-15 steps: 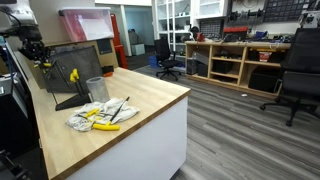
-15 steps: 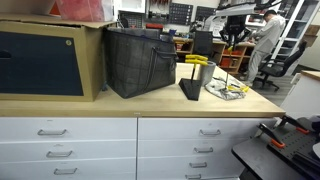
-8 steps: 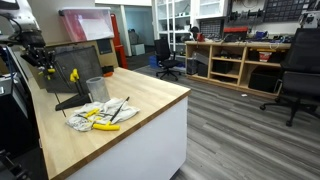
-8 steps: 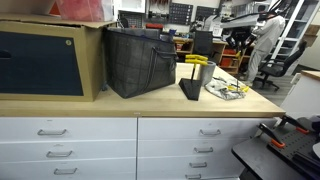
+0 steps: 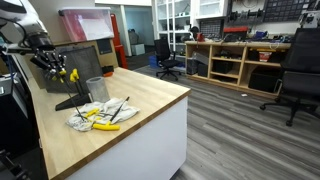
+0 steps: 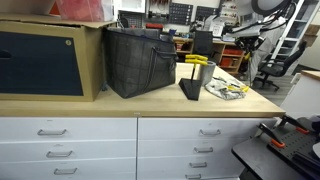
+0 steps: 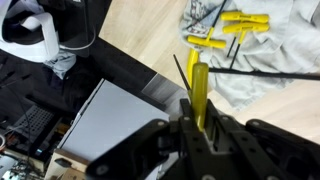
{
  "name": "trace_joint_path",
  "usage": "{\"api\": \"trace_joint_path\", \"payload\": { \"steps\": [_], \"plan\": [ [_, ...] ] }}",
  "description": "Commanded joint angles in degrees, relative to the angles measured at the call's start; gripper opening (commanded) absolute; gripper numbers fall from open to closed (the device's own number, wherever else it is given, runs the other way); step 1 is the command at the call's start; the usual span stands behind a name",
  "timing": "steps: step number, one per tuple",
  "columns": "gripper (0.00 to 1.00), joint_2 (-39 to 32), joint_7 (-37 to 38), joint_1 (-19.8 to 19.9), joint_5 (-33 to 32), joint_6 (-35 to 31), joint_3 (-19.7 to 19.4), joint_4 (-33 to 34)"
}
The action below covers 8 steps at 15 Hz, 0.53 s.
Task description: Take the two yellow objects off of the stand
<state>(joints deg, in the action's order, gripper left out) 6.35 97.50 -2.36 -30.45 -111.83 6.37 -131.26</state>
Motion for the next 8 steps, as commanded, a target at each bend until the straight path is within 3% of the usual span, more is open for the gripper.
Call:
{"api": "trace_joint_path", "payload": {
  "steps": [1, 8],
  "plan": [
    [0.04, -2.3, 7.4, 0.7, -9.6, -0.7, 0.2, 1.2],
    [0.04, -9.8, 25.2, -3.1, -32.0, -0.8, 1.4, 3.6]
  ]
}}
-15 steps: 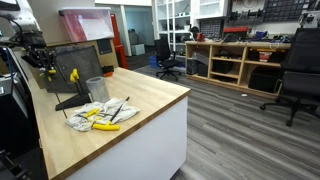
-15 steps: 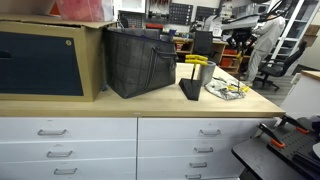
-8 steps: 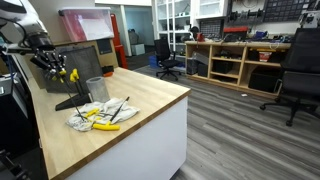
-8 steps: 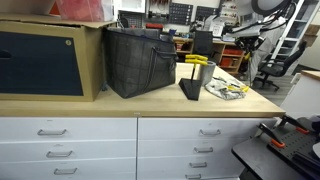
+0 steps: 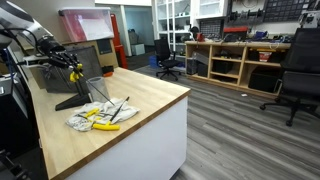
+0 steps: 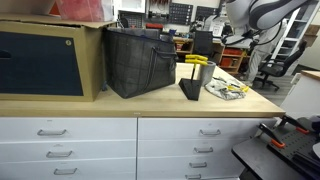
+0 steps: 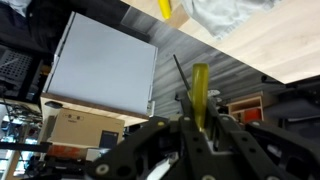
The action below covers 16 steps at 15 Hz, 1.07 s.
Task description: Take the two yellow objects off of the stand
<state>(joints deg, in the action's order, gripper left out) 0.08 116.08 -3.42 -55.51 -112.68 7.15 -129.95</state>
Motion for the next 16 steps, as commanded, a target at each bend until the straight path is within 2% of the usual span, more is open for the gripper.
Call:
{"api": "trace_joint_path", "payload": {
  "steps": [1, 6, 9, 12, 16],
  "plan": [
    [0.04, -4.7, 8.5, -2.9, -9.4, 0.3, 0.9, 2.4],
    [0.04, -11.8, 16.3, -6.6, -23.1, 1.0, 1.8, 0.9],
    [0.04, -16.0, 19.0, -7.3, -29.7, 1.5, 1.5, -1.0],
    [0.04, -17.0, 19.2, -6.5, -31.1, -0.4, 2.0, -4.0],
    [0.04, -19.0, 18.6, -6.6, -32.4, 0.0, 2.2, -4.4]
  ]
}}
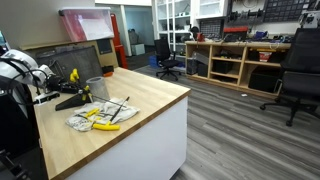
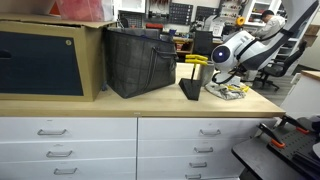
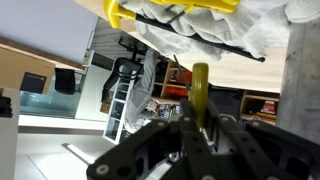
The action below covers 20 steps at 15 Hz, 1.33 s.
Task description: Take the two yellow objects off of the stand
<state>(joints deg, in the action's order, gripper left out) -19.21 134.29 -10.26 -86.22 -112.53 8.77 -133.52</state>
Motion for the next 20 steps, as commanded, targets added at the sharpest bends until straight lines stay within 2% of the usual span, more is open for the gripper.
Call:
{"api": "trace_joint_path", "payload": {
  "steps": [1, 3, 4, 5, 6, 7, 11, 14, 17, 20],
  "plan": [
    [0.04, 0.2, 0.3, 0.1, -2.0, 0.0, 0.8, -1.0],
    [0.04, 0.3, -0.2, -0.1, -2.4, 0.0, 1.4, -1.4],
    [0.09, 0.7, -1.3, -0.1, -2.3, -0.3, 1.7, -2.0],
    [0.39, 1.1, -1.8, -0.1, -2.1, -0.7, 2.2, -2.5],
    [0.41, 2.0, -3.0, 0.1, -1.4, -1.7, 2.8, -3.4],
    [0.48, 2.7, -3.7, 0.0, -1.1, -2.1, 3.3, -3.9],
    [0.79, 6.9, -6.9, 0.5, 2.5, -6.0, 5.3, -5.0],
    [0.99, 12.8, -13.4, 1.2, 11.2, -13.5, 6.0, -6.0],
    [1.0, 18.5, -22.5, 0.8, 23.0, -19.5, 5.2, -6.4],
    [1.0, 23.0, -35.0, 0.3, 38.8, -22.3, 4.2, -5.9]
  ]
}}
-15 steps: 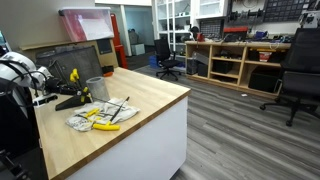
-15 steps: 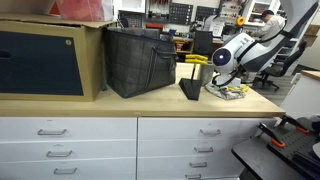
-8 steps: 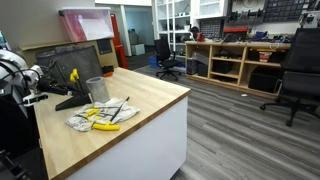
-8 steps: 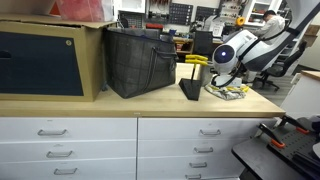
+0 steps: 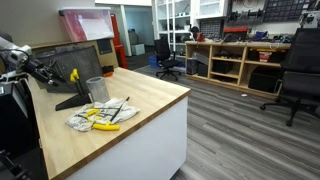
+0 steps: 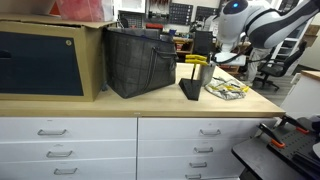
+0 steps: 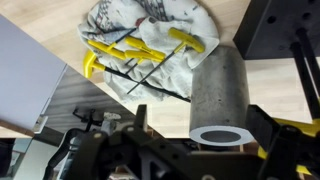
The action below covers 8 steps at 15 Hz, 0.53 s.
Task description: Take the two yellow objects off of the stand
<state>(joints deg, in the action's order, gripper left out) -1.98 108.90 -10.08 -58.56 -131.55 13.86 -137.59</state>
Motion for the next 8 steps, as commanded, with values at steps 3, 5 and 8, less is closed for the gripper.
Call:
{"api": "trace_joint_path", "payload": {
  "steps": [3, 5, 8],
  "plan": [
    [1.0, 8.9, -21.6, -0.5, 26.9, -1.9, -2.1, 0.3],
    [1.0, 10.2, -30.4, -0.2, 36.2, 0.4, -2.7, 2.3],
    [1.0, 11.2, -44.4, 0.1, 47.3, 6.7, -4.0, 6.4]
  ]
}}
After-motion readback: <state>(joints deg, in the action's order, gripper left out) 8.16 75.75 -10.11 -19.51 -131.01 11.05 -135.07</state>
